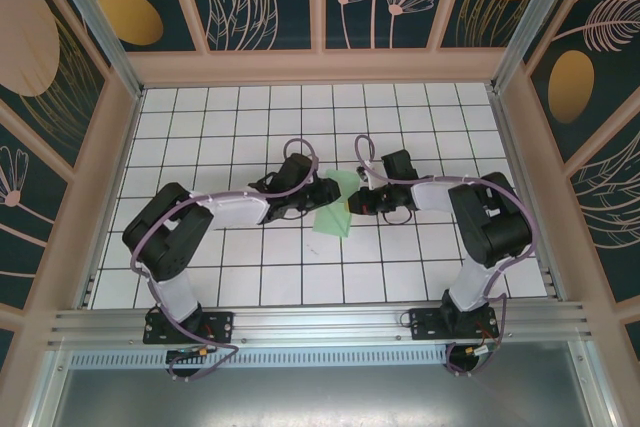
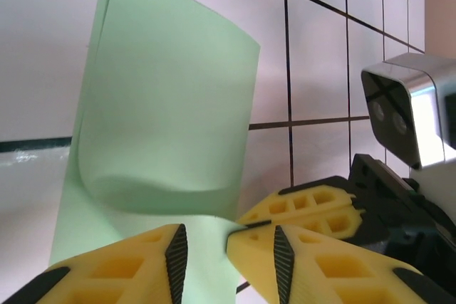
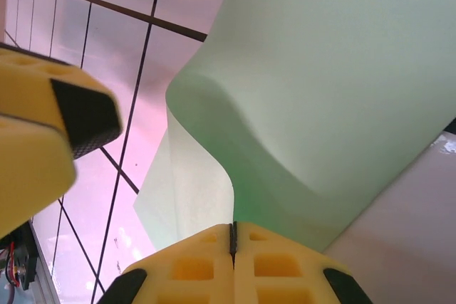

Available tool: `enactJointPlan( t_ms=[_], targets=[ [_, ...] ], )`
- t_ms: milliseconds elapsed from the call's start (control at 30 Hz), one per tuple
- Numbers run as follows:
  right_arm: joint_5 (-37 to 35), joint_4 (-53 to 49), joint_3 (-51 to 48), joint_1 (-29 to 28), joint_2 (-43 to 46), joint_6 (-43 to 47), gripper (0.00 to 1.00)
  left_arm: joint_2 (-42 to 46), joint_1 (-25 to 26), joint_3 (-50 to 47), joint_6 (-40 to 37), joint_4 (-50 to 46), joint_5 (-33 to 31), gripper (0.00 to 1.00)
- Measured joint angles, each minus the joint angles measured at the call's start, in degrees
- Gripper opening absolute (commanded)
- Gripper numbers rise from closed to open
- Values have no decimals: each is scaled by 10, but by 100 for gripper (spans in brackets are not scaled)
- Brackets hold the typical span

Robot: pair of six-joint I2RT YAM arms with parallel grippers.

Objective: Fold a paper plane with a square sheet of paper (pick it up from the middle)
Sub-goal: Fold the triangle a second time at the center of the table.

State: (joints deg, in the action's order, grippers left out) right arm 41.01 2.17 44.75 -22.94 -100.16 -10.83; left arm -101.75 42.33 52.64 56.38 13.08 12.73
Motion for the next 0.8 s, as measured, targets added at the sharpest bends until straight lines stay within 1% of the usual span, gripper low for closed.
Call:
enactJointPlan(
  t_ms=[233, 300, 500, 800],
  targets=[
    [0, 1, 2, 4, -4, 0, 8, 16, 1, -41, 1, 0, 10, 27],
    [0, 2, 2, 4, -4, 0, 8, 16, 2, -48, 2, 0, 16, 22],
    [0, 2, 2, 4, -4, 0, 8, 12, 12, -58, 6, 0, 25, 14],
    [0, 2, 7, 5, -4, 7, 8, -7, 13, -61, 7, -15, 22, 12]
  ],
)
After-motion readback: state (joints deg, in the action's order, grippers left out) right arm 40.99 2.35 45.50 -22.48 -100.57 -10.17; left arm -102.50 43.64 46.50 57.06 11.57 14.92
